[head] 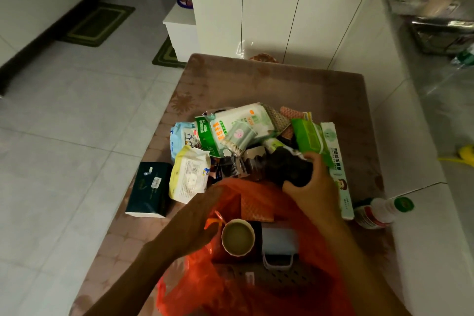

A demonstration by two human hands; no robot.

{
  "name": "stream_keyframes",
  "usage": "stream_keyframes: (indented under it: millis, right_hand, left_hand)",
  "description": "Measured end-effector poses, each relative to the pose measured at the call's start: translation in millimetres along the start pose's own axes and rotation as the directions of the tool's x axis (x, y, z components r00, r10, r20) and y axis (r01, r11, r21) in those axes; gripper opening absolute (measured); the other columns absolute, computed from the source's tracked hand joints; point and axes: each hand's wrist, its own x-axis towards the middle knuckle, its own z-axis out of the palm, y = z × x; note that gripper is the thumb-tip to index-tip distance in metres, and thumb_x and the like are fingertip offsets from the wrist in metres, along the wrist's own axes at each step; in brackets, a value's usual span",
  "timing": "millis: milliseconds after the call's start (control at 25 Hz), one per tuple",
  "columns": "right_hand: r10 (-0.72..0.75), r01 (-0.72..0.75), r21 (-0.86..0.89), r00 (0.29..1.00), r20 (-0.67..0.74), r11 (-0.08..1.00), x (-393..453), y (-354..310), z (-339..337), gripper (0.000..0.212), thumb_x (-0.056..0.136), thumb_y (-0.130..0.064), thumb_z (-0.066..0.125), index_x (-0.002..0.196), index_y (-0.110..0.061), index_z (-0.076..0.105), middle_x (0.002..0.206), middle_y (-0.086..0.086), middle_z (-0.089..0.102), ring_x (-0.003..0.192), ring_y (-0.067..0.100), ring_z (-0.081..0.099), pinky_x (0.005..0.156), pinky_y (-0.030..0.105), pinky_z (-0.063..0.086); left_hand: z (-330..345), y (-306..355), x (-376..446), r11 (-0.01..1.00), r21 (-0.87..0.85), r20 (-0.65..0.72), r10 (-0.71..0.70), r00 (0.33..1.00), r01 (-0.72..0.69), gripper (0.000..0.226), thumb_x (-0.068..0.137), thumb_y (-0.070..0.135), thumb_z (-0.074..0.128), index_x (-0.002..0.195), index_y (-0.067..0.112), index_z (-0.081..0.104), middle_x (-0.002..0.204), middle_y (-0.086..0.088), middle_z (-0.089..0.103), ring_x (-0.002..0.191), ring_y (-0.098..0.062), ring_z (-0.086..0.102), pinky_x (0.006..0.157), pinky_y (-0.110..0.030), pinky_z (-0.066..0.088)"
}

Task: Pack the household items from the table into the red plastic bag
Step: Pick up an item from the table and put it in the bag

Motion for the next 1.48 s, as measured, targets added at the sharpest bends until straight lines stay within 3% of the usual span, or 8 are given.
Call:
stream_keyframes:
  millis: [120, 240, 400, 680, 840, 960, 1120, 1480]
  right_hand:
    - [0.041, 0.031, 0.441, 0.987, -0.153, 0.897, -53, -27, -35, 0.068, 0.069, -0.01, 0.081, 0.121, -0.034, 0.044, 0.11, -0.015, 0.059, 0.093, 0.007, 0.064, 0.067, 0.026, 0.057]
    - [0.038, -0.062, 0.619, 0.998, 0.051, 0.783, -107, -29, -32, 0.061, 0.071, -0.005, 0.08, 0.111, -0.039, 0.048, 0.108, -0.019, 0.058, 0.096, -0.001, 0.063, 0.066, 0.018, 0.056]
    - [-0.04, 0.018, 0.145, 0.987, 0.153, 0.989, -118, -36, 27, 0.065, 0.065, -0.039, 0.077, 0.12, -0.04, 0.043, 0.114, -0.016, 0.054, 0.103, 0.006, 0.057, 0.077, 0.023, 0.055]
    - [-0.107, 0.283, -0.335, 0.883, 0.457, 0.899, -77, -9, 100, 0.061, 0.089, -0.028, 0.062, 0.144, -0.026, 0.035, 0.153, 0.005, 0.033, 0.139, 0.029, 0.033, 0.109, 0.037, 0.035]
    - [-0.361, 0.362, 0.001, 0.929, -0.081, 0.932, -73, -24, 46, 0.016, 0.091, -0.017, 0.052, 0.1, -0.016, 0.066, 0.093, -0.004, 0.066, 0.085, 0.008, 0.058, 0.073, 0.015, 0.042]
    - [-0.136, 0.14, -0.013, 0.925, -0.356, 0.99, -26, 4, 12, 0.017, 0.087, -0.014, 0.05, 0.093, -0.015, 0.065, 0.097, 0.002, 0.063, 0.094, 0.013, 0.05, 0.078, 0.026, 0.041]
    - [0.35, -0.346, -0.05, 0.931, 0.106, 0.937, 9, 71, 10, 0.021, 0.092, -0.027, 0.055, 0.109, -0.032, 0.065, 0.126, 0.005, 0.059, 0.107, 0.02, 0.055, 0.088, 0.038, 0.048]
    - [0.214, -0.195, 0.48, 0.977, 0.016, 0.855, -14, 36, -46, 0.038, 0.094, 0.003, 0.049, 0.128, -0.011, 0.057, 0.135, -0.004, 0.048, 0.125, 0.013, 0.047, 0.097, 0.025, 0.039]
  left_hand:
    - [-11, 15, 25, 0.991, -0.133, -0.068, 0.025, 0.997, -0.034, 0.08, 0.078, 0.003, 0.063, 0.145, 0.018, 0.022, 0.143, -0.001, 0.034, 0.123, -0.006, 0.041, 0.098, -0.005, 0.033]
    - [-18, 24, 42, 0.985, -0.146, -0.108, 0.074, 0.991, -0.09, 0.077, 0.077, 0.005, 0.056, 0.144, 0.019, 0.023, 0.142, -0.003, 0.035, 0.121, -0.006, 0.039, 0.099, -0.013, 0.036]
    - [-21, 29, 35, 0.993, -0.108, -0.139, 0.026, 0.99, -0.041, 0.067, 0.077, 0.01, 0.05, 0.141, 0.021, 0.034, 0.136, 0.005, 0.039, 0.114, -0.002, 0.041, 0.091, -0.002, 0.032]
    - [-15, 20, 21, 0.999, -0.031, -0.094, 0.021, 0.995, -0.024, 0.077, 0.072, -0.01, 0.053, 0.14, 0.024, 0.041, 0.14, 0.0, 0.049, 0.109, -0.01, 0.053, 0.08, -0.019, 0.051]
    - [-6, 12, 23, 0.999, -0.042, -0.025, 0.0, 1.0, -0.001, 0.073, 0.063, -0.016, 0.056, 0.127, 0.021, 0.057, 0.116, -0.007, 0.067, 0.093, -0.027, 0.064, 0.067, -0.017, 0.047]
    - [7, 12, 23, 0.997, -0.067, -0.01, -0.045, 0.999, 0.044, 0.067, 0.067, -0.004, 0.054, 0.128, 0.023, 0.056, 0.121, 0.006, 0.061, 0.101, -0.021, 0.063, 0.071, -0.007, 0.039]
    - [14, 23, 22, 0.996, -0.068, 0.0, -0.052, 0.999, 0.052, 0.067, 0.066, 0.0, 0.053, 0.129, 0.022, 0.056, 0.131, 0.001, 0.059, 0.111, -0.019, 0.059, 0.08, -0.007, 0.038]
    - [13, 32, 9, 0.987, -0.15, 0.05, -0.044, 0.998, 0.051, 0.068, 0.071, 0.003, 0.052, 0.134, 0.027, 0.045, 0.127, -0.006, 0.06, 0.105, -0.022, 0.061, 0.078, -0.036, 0.055]
